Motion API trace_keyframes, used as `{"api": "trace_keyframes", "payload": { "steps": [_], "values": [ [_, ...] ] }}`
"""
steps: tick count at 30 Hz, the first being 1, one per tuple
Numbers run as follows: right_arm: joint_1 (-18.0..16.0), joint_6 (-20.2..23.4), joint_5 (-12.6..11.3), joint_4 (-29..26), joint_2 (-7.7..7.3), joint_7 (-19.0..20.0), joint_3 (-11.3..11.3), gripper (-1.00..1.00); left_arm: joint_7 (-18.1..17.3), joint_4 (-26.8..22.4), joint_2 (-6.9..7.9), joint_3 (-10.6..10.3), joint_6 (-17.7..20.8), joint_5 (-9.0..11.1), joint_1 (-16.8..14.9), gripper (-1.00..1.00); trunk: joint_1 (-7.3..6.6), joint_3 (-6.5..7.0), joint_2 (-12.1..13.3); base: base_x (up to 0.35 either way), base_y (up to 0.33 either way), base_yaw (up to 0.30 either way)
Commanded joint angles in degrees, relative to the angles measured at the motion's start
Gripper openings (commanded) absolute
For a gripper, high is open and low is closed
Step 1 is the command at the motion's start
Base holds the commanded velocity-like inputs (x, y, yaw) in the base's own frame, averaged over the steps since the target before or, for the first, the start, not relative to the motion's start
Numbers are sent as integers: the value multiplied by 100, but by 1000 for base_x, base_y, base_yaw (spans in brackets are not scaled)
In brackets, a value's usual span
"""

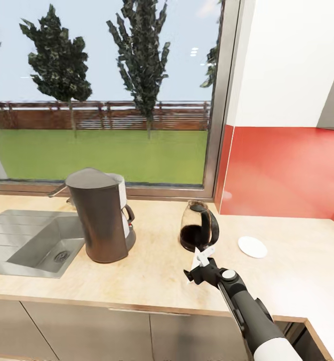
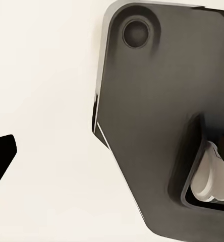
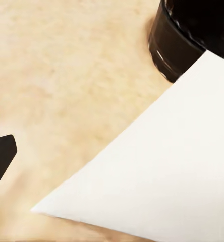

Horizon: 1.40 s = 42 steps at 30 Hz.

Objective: Set up a coffee station on the kitchen countertop: keep the coffee maker on the countertop, move the bottle of coffee from the kitchen shelf to the counter next to the coffee maker, place a paper coffee filter on top of the coffee maker, put the saucer next to the coffee maker with the coffee cup on the saucer, and place the electric kettle next to the coffee maker.

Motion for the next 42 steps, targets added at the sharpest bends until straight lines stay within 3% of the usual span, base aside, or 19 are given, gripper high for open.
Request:
{"api": "trace_keyframes", "payload": {
  "steps": [1, 13, 19, 20, 42],
  "values": [
    [-4, 21, 60, -6, 2, 38, -4, 100, 5, -11, -1, 9, -1, 48, 1, 100, 3, -12, -12, -35, 0, 0],
    [-4, 21, 68, 173, 2, 38, -4, 100, 5, -11, 7, 9, -1, 48, 4, 100, 3, -12, -12, -7, 0, 0],
    [-4, 14, 181, 184, 2, 38, -4, 100, 5, -11, 8, 3, -1, 48, 0, 100, 3, -12, -12, 0, 0, 0],
    [-4, 12, 195, 184, 2, 38, -4, -100, 5, -11, 8, 1, -1, 48, 2, 100, 3, -12, -12, 0, 0, 0],
    [-4, 12, 206, 185, 10, 38, -4, -100, 5, -11, 32, 1, -1, 48, 1, 100, 3, -12, -12, 0, 0, 0]
  ]
}}
